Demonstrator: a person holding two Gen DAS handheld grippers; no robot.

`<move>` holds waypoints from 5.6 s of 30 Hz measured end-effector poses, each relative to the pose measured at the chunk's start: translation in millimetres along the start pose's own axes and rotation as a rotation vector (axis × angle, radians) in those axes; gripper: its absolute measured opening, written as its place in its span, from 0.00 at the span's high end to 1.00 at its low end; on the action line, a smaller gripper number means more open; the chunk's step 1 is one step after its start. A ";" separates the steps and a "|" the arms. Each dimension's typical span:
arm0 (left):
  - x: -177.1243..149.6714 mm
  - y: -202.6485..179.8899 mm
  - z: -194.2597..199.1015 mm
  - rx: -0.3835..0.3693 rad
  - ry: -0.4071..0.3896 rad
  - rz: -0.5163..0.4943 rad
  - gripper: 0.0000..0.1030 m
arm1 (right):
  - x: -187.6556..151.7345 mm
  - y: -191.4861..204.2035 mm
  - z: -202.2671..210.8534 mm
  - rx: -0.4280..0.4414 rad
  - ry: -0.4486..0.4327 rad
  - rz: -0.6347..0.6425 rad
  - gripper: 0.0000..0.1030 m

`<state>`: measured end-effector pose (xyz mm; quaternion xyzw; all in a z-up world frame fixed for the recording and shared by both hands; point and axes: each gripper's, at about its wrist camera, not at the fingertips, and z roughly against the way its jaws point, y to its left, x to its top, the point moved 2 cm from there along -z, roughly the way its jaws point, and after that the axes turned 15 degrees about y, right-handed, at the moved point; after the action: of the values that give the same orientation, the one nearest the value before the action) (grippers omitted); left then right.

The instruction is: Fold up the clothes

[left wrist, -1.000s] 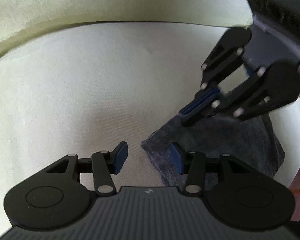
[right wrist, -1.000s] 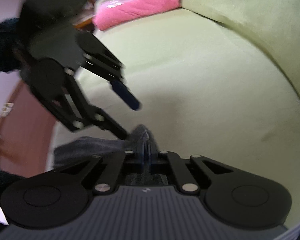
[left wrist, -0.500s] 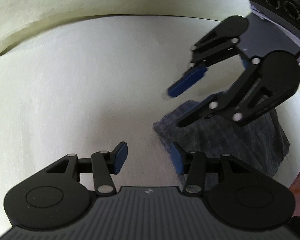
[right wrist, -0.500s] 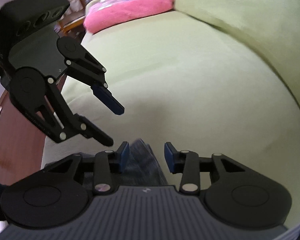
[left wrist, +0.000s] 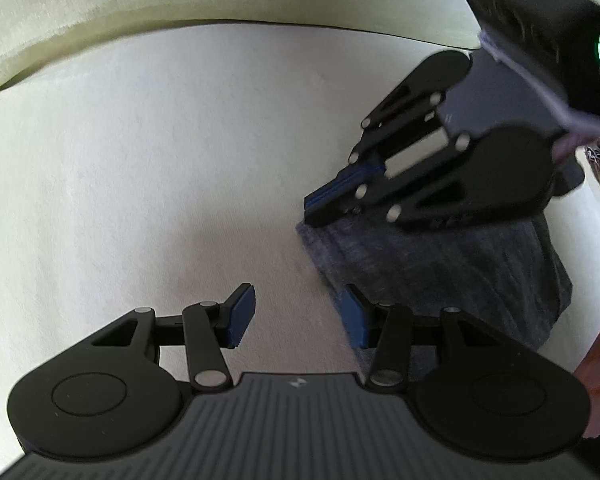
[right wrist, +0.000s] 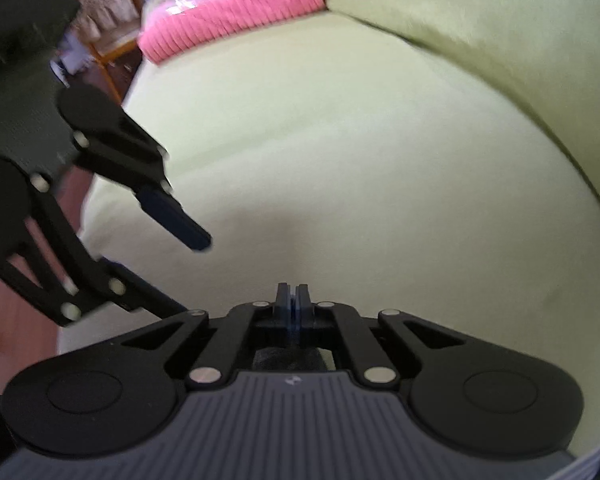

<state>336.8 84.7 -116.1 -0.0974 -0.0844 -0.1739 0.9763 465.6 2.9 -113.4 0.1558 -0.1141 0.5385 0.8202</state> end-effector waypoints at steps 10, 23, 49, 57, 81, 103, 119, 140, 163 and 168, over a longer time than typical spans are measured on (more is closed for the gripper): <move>2.1 -35.4 23.3 -0.063 -0.045 -0.013 0.49 | -131.6 -13.4 128.9 -0.176 -0.193 -0.542 0.82; -43.6 -96.9 -3.4 0.083 -0.073 -0.071 0.49 | -276.4 55.1 91.9 -0.088 0.004 -0.745 0.87; -68.6 -148.3 -32.4 0.182 -0.117 -0.243 0.49 | -356.6 86.6 90.8 0.043 -0.323 -1.016 0.97; -50.2 -171.6 -4.5 0.142 -0.209 -0.176 0.51 | -322.9 62.2 89.0 0.098 -0.394 -1.006 0.72; -31.7 -156.0 -51.8 0.239 -0.298 -0.164 0.49 | -283.3 27.5 57.9 -0.075 -0.347 -0.773 1.00; -20.2 -93.1 -36.2 0.278 -0.481 -0.130 0.49 | -262.6 9.8 64.8 -0.535 -0.333 -0.668 0.92; -96.6 -115.9 53.5 0.510 -0.428 0.040 0.43 | -235.9 265.1 87.3 -0.537 -0.555 -0.361 0.71; -170.0 -19.0 -11.1 0.190 -0.315 0.333 0.44 | -141.9 308.6 -100.6 -1.108 -0.083 0.480 0.73; -188.5 -25.6 11.2 0.179 -0.413 0.225 0.36 | -182.4 310.2 -10.3 -0.558 -0.392 -0.321 0.65; -207.2 -83.9 -2.7 0.598 -0.538 -0.497 0.36 | -205.5 272.2 10.0 -0.284 -0.454 -0.701 0.63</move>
<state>115.6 73.8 -146.4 0.1694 -0.4015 -0.3390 0.8338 134.3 -74.0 -140.9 0.1853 -0.3045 0.1589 0.9207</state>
